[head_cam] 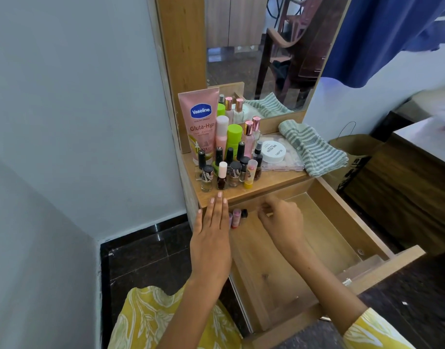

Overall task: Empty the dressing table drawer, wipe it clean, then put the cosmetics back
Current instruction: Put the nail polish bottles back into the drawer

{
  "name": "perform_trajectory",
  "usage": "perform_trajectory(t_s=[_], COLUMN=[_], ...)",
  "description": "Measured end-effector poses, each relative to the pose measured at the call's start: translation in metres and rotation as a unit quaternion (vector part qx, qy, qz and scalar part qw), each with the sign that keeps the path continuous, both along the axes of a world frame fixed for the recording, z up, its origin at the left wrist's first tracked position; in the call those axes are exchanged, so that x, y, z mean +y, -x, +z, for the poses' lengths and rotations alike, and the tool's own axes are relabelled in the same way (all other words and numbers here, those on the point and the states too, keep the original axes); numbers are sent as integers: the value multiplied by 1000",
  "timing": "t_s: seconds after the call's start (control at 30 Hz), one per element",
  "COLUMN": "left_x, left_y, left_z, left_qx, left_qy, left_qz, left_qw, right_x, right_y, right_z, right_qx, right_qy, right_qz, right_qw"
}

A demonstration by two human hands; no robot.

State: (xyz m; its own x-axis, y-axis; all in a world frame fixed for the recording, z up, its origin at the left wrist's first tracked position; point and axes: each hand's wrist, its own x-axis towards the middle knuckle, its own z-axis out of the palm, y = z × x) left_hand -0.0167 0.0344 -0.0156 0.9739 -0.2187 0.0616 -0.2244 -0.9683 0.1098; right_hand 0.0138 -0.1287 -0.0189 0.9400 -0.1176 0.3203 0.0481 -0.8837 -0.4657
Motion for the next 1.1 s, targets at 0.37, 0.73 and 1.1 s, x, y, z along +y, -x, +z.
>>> perform_trajectory(t_s=[0.37, 0.73, 1.1], left_x=[-3, -2, -2], left_y=[1, -1, 0], left_z=[5, 2, 1], left_qx=[15, 10, -6], left_qy=[-8, 14, 9], left_qz=[12, 1, 2], left_qw=[1000, 1000, 1000], right_x=[18, -18, -10], right_y=[-9, 12, -23], right_z=[35, 20, -25], right_qx=[-132, -71, 88], right_qy=[-37, -144, -47], right_qz=[-5, 9, 54], right_qw=[991, 987, 994])
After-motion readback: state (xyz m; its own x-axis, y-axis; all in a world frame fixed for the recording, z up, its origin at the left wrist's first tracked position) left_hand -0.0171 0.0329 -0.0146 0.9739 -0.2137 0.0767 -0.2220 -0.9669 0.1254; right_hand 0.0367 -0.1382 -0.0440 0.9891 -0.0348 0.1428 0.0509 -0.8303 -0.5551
